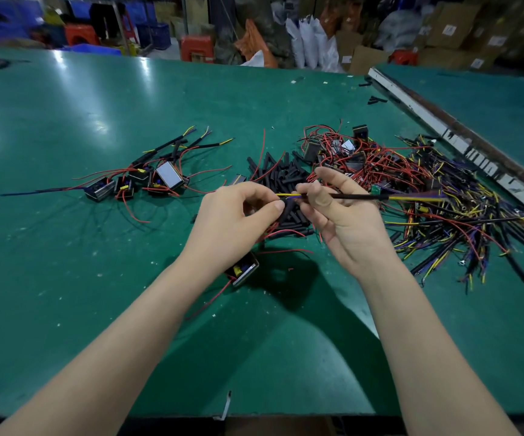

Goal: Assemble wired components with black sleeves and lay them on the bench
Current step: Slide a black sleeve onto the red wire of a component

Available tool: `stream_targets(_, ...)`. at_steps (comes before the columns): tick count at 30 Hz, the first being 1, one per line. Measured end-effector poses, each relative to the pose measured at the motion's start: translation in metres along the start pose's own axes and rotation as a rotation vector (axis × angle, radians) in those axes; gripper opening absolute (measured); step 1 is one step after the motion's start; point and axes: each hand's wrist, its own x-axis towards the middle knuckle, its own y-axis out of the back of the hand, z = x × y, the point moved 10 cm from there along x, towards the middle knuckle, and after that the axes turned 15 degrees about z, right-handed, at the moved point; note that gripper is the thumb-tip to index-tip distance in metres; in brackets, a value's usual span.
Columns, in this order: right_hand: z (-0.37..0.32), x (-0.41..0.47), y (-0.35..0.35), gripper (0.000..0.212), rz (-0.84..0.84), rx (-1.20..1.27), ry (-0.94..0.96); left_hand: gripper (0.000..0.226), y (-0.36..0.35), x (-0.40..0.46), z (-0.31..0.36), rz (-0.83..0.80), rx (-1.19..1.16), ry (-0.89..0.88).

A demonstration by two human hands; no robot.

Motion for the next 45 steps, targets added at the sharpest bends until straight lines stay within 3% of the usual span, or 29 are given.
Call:
stream_targets(5, -0.016, -0.001, 0.001, 0.042, 0.027, -0.216, 0.241, 0.007, -0.001, -0.001, 0.002, 0.015, -0.002, -0.011)
stream_targets(12, -0.02, 0.0, 0.006, 0.037, 0.085, -0.274, 0.315, 0.017, -0.01, -0.006, 0.018, -0.046, 0.127, -0.167)
stream_targets(16, -0.02, -0.001, 0.005, 0.035, 0.068, -0.33, 0.339, 0.016, -0.006, -0.005, 0.017, 0.004, 0.098, -0.141)
stream_targets(22, -0.03, -0.008, -0.002, 0.031, 0.02, -0.458, 0.506, 0.016, -0.008, -0.001, 0.022, 0.036, 0.24, -0.203)
stream_targets(27, -0.023, -0.004, 0.002, 0.017, 0.065, -0.369, 0.4, 0.012, -0.007, -0.001, 0.024, 0.075, 0.17, -0.188)
stream_targets(33, -0.021, -0.002, 0.007, 0.024, 0.084, -0.409, 0.386, 0.004, -0.006, -0.001, 0.01, 0.095, 0.059, -0.06)
stream_targets(37, -0.021, -0.002, 0.005, 0.018, 0.07, -0.425, 0.394, 0.039, -0.002, 0.0, -0.008, 0.136, -0.116, 0.116)
stream_targets(41, -0.022, -0.004, 0.003, 0.014, 0.07, -0.45, 0.409, 0.038, -0.001, 0.0, -0.011, 0.15, -0.138, 0.152)
stream_targets(45, -0.023, -0.002, 0.011, 0.023, 0.142, -0.349, 0.358, 0.026, 0.004, -0.011, -0.027, 0.12, 0.032, 0.164)
